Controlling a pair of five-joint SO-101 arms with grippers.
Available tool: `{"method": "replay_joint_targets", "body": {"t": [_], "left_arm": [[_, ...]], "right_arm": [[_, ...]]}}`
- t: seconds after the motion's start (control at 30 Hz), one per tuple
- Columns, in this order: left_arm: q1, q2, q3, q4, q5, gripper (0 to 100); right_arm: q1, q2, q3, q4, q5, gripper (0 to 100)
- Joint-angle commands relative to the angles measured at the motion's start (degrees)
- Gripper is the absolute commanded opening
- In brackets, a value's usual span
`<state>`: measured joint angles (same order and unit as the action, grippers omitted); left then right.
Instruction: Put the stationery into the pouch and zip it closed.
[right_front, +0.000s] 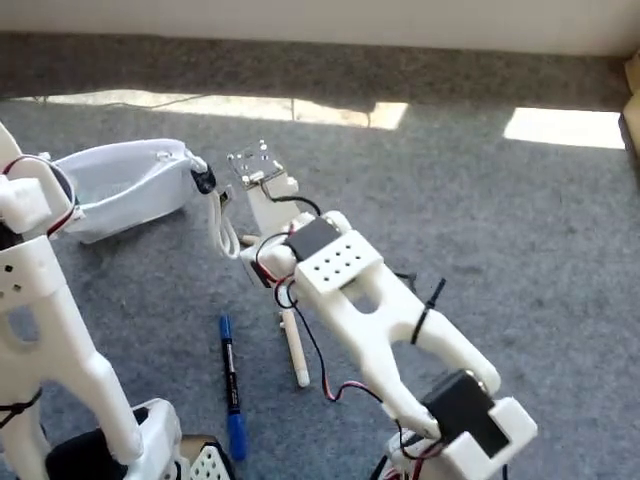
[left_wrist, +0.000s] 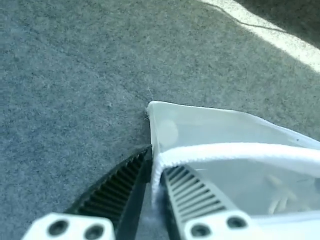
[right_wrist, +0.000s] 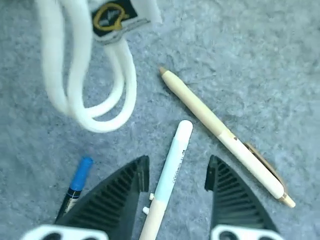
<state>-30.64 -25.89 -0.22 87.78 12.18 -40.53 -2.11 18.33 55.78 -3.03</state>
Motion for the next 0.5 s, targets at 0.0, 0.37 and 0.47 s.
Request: {"method": "replay_joint_targets", "body": {"t": [0.0,0.37,0.47], "left_arm": [[-2.4,-2.8,1.4,-3.0,0.4,1],[-2.2,-2.8,3.0,-4.0,0.4,1],[-2.2,-2.8,3.0,-4.0,0.4,1]], "right_arm": [[0.7,4.9,-6.8,0.4,-0.3,18.0],[0.7,19.6,-14.4,0.4,-0.5,18.0],[0.7,21.9,-15.6,0.4,-0.5,18.0]]}}
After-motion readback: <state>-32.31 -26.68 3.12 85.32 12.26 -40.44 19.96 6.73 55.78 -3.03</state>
